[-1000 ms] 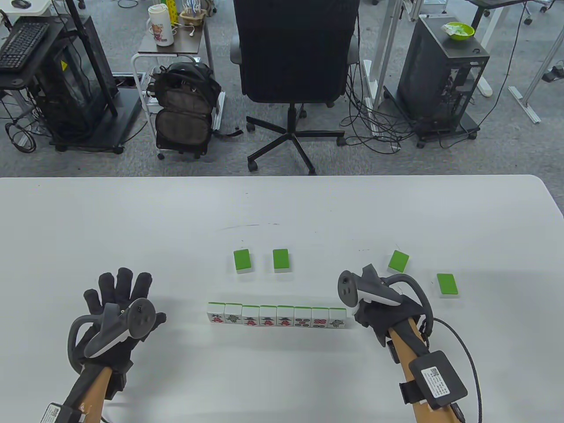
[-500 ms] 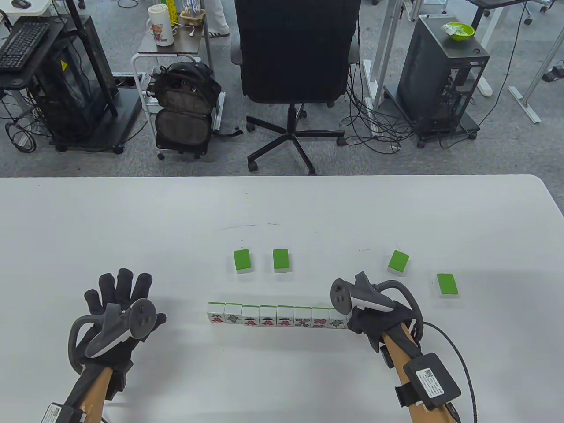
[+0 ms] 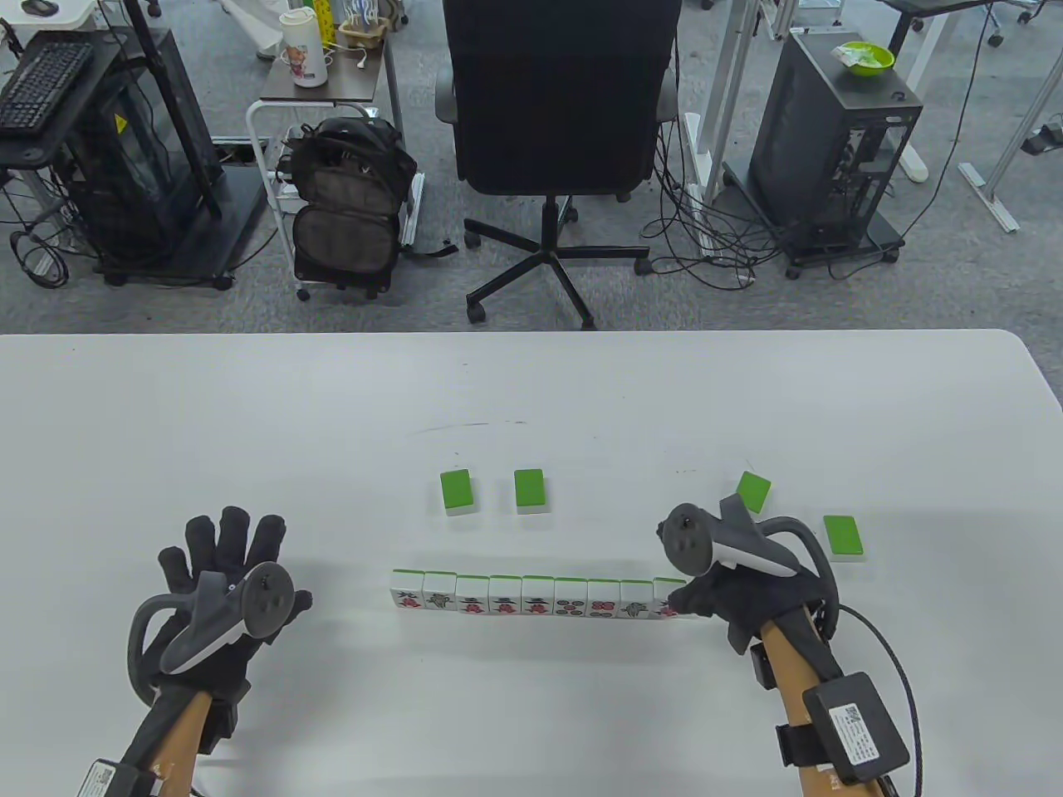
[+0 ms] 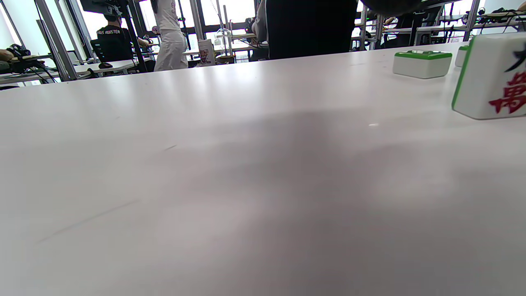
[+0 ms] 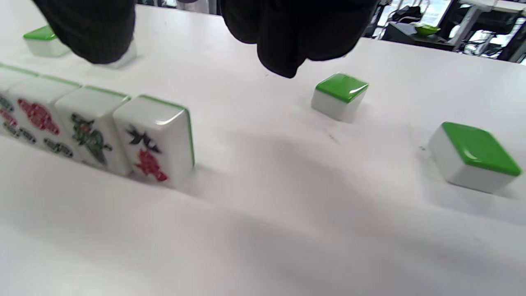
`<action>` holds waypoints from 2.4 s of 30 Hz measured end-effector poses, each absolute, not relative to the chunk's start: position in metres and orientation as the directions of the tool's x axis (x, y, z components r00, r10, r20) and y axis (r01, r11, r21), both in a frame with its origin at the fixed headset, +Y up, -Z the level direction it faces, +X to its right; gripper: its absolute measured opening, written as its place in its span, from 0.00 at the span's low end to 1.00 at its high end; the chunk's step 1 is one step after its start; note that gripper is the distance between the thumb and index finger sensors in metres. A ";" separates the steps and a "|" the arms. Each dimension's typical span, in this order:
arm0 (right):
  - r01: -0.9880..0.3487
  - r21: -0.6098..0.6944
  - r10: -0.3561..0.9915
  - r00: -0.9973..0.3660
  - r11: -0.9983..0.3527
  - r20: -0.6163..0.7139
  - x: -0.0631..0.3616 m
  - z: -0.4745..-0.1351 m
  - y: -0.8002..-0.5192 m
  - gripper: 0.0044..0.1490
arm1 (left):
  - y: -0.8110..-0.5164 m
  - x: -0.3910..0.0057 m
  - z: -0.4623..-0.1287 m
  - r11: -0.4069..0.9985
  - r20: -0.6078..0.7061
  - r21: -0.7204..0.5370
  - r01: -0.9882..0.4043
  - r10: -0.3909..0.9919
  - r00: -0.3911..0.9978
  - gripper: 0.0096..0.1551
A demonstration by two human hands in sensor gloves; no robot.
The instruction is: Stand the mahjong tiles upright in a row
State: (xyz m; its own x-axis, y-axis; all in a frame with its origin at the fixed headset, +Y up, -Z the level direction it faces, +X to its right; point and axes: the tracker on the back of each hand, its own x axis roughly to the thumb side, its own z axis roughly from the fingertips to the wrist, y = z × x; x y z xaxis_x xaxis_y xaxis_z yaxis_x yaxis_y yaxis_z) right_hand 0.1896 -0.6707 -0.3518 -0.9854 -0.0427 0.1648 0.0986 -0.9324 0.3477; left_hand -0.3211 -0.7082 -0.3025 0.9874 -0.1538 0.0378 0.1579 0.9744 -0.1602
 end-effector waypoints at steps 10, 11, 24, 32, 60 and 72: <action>0.106 0.268 -0.162 -0.967 -0.958 -0.197 0.213 -0.408 -0.721 0.48 | -0.709 -0.321 -0.303 0.974 0.039 -0.159 0.160 -0.156 0.987 0.57; 0.094 0.294 -0.166 -0.958 -0.951 -0.233 0.214 -0.415 -0.731 0.48 | -0.709 -0.321 -0.302 0.974 0.040 -0.158 0.160 -0.156 0.987 0.57; 0.130 0.308 -0.229 -0.923 -0.942 -0.310 0.219 -0.438 -0.771 0.33 | -0.712 -0.321 -0.303 0.971 0.038 -0.171 0.165 -0.161 0.986 0.57; 0.147 0.208 -0.199 -0.947 -0.967 -0.252 0.222 -0.422 -0.746 0.28 | -0.712 -0.324 -0.304 0.973 0.025 -0.179 0.146 -0.143 0.989 0.57; 0.243 0.386 -0.189 -0.967 -0.890 0.173 0.174 -0.343 -0.729 0.49 | -0.711 -0.324 -0.303 0.977 0.036 -0.158 0.144 -0.139 0.990 0.57; 0.208 0.391 -0.148 -0.973 -0.897 0.178 0.175 -0.345 -0.737 0.49 | -0.712 -0.323 -0.303 0.974 0.037 -0.163 0.157 -0.153 0.987 0.57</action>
